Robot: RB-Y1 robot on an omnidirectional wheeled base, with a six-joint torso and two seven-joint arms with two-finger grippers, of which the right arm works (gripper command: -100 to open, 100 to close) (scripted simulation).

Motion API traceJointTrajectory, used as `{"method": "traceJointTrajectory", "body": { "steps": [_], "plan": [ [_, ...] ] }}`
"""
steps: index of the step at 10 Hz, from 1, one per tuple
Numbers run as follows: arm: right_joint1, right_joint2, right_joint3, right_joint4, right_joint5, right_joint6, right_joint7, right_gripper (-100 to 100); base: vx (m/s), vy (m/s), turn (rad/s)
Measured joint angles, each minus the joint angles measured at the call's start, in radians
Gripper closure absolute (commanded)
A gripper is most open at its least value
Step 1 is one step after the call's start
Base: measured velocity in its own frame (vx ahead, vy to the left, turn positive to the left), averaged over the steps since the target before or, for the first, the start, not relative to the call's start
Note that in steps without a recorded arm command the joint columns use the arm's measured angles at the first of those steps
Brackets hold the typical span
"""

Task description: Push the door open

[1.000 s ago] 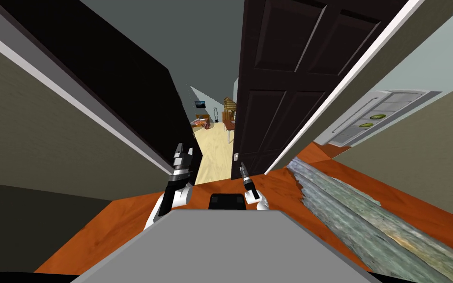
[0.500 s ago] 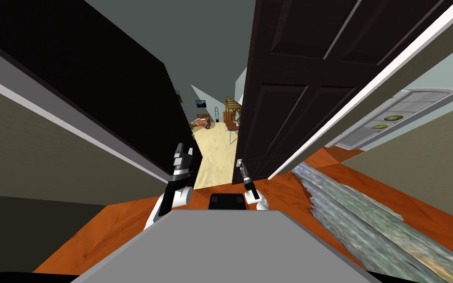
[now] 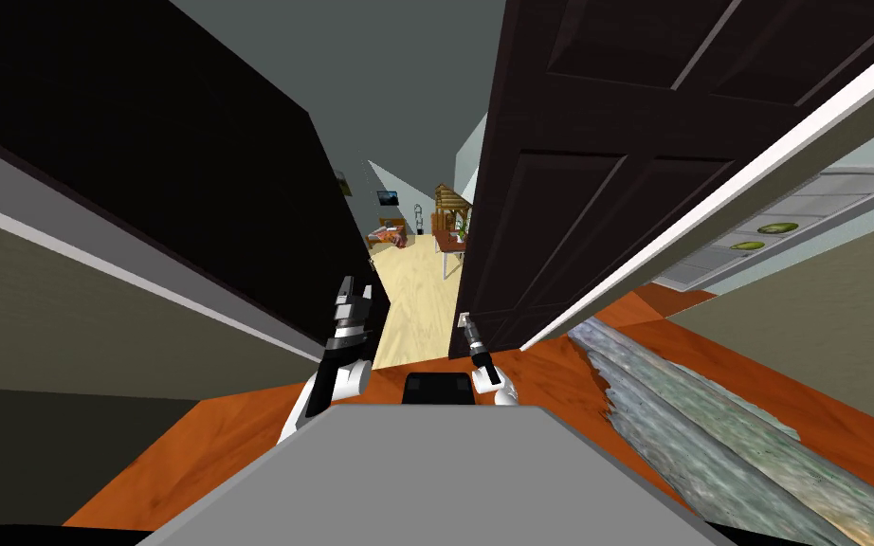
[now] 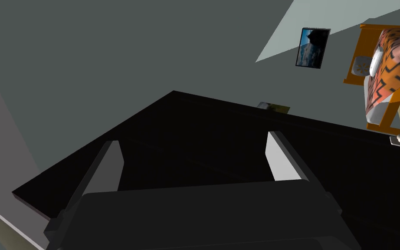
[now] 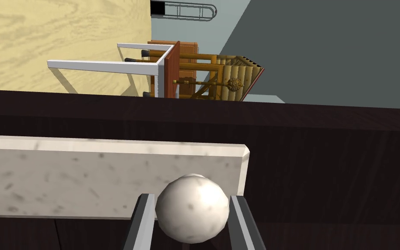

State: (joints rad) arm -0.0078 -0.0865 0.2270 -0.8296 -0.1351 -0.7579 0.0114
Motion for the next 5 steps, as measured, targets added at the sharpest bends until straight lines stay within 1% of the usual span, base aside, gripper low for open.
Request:
{"method": "traceJointTrajectory", "body": {
  "steps": [3, 4, 5],
  "plan": [
    [0.002, 0.0, 0.0, 0.002, 0.0, 0.003, 0.0, 100, -0.006, 0.0, -0.001],
    [0.002, 0.0, 0.0, 0.002, 0.0, 0.003, 0.0, 100, 0.089, 0.035, -0.032],
    [0.007, 0.003, -0.004, 0.003, -0.001, 0.005, 0.004, 100, 0.145, 0.066, -0.044]
  ]
}}
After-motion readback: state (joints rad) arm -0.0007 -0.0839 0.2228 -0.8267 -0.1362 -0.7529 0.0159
